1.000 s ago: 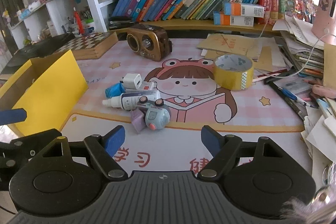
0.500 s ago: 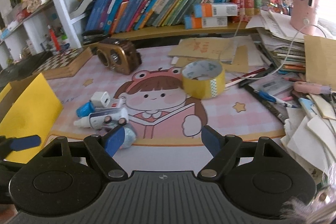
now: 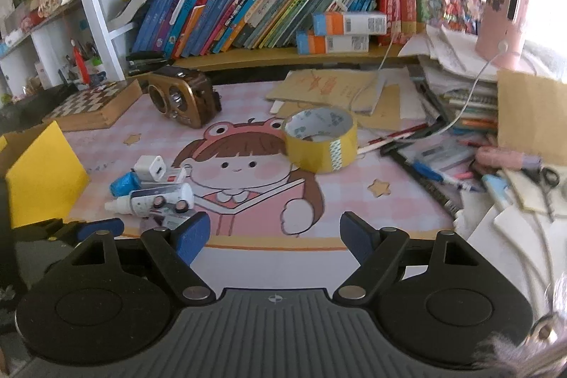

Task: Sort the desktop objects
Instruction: 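Move the left gripper to the grey toy truck and close on it, then lift the truck with the left gripper while the right gripper grasps the white spray bottle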

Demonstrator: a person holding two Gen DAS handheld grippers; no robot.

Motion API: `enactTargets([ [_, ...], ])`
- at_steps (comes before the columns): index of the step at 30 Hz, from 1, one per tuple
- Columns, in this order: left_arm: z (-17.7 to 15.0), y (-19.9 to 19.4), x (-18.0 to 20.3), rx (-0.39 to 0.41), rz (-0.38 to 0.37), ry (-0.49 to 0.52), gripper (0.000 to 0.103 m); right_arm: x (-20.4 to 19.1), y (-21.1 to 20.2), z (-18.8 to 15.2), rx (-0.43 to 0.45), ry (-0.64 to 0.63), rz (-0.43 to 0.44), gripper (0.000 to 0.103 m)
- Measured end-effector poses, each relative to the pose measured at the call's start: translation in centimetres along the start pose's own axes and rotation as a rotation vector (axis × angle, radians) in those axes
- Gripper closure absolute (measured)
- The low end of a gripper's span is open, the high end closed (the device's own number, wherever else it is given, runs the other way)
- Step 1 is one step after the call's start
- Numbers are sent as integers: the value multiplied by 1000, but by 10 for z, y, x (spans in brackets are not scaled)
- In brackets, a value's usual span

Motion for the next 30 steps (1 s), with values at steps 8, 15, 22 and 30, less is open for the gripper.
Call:
enactTargets([
  [8,3,20,-3,-11,11,-46,28,13,1,5,-6,-3,-33,23],
  [15,2,13,-6,16,-22,-41,41,6,2,7,-16,-52,-31,22],
  [22,-9,-32,-55,61,10,-77,41,-20,20,11,-35,-104,42,22],
  [30,-28,-87,-106,81,49,-185,41,-78,65,24,-53,-378,208,35],
])
Point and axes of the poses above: each gripper's, at about its wrist camera, not at the fingertips, and y roughly the way its jaws point, x to its right, z to its top, the point moved 9 cm from there along y, roughly the way its jaws point, and after that the axes turned 5 degrees about -x, right-handed, at the moved point
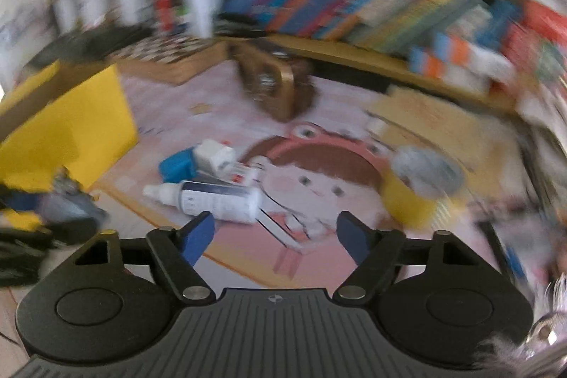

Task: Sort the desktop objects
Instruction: 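Lift the truck with the left gripper while the right gripper grasps the white spray bottle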

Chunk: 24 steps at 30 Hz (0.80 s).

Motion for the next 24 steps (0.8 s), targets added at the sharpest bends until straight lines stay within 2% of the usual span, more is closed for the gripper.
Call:
enactTargets([
  [4,-2,-18,-11,14,13,-39,41,-30,24,15,14,-279,129,37],
  [6,-4,-23,-15,15,24,-55,41,-44,39,20,-10,-419,178,40],
  [10,-5,-29,-20,20,34,-79,41,-55,70,21,-99,-566,217,48],
  [11,-4,-31,-20,24,33,-75,41,-55,78,19,-129,-584,222,49],
  [13,-3,-35,-18,35,30,-64,41,-56,84,17,-134,-616,214,51],
  [18,-2,-37,-13,48,22,-40,41,-56,74,9,-232,-579,257,72],
  [21,-3,-36,-12,43,15,-41,41,-57,64,-3,-302,-524,288,72],
  [24,-3,-36,-11,42,15,-33,41,-60,65,-8,-297,-494,284,72],
])
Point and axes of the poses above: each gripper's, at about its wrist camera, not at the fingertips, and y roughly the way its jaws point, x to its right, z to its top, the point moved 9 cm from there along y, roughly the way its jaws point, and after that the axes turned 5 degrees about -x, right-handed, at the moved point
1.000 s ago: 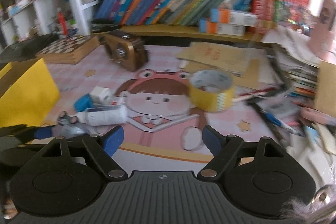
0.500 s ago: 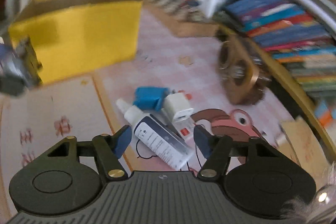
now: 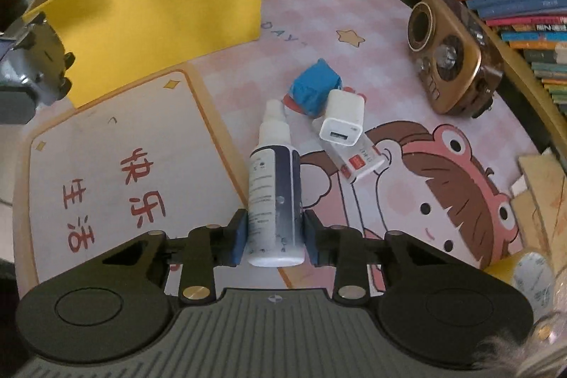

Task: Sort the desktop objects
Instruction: 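Lift the truck with the left gripper while the right gripper grasps the white spray bottle, then carry the truck and spray bottle with both grippers toward the yellow box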

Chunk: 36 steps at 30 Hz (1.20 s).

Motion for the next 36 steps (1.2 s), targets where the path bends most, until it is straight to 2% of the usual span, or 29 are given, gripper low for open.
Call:
enactTargets([
  [4,2,-4,0,5,-8,8,41,0,5,8,41,63,21,72],
  [12,5,-16,9,22,-61,73,41,-6,-2,-1,23,195,2,73],
  [15,4,-18,10,25,-72,77,41,-9,-15,-6,73,313,33,73],
  [21,3,-26,9,41,-98,68,41,-14,-54,-15,201,531,18,73],
  [26,3,-35,7,50,-153,81,41,-28,-86,-23,271,662,3,73],
  [31,0,-44,4,55,-193,120,41,-44,-110,-27,317,731,-7,73],
  [36,-3,-53,-5,70,-220,131,41,-69,-123,-28,332,736,-40,73],
])
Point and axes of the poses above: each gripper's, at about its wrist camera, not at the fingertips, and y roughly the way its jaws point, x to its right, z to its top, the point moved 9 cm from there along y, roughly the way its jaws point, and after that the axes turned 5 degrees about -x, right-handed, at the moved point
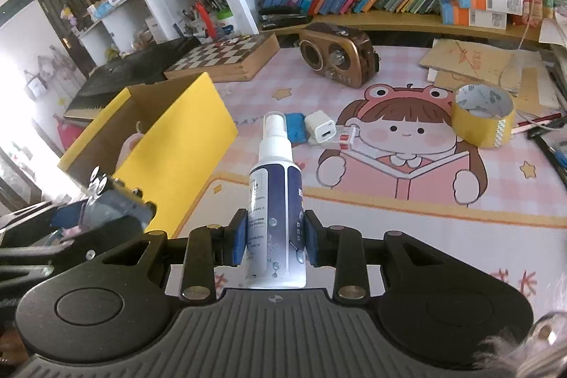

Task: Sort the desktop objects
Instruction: 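Carry the truck and spray bottle with both grippers toward the yellow box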

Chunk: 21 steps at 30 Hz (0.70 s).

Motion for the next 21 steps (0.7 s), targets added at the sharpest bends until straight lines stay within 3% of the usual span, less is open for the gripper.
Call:
enactTargets([
  [21,-47,-54,-56,-26,-91,4,41,-95,-14,-71,-11,57,-69,73],
])
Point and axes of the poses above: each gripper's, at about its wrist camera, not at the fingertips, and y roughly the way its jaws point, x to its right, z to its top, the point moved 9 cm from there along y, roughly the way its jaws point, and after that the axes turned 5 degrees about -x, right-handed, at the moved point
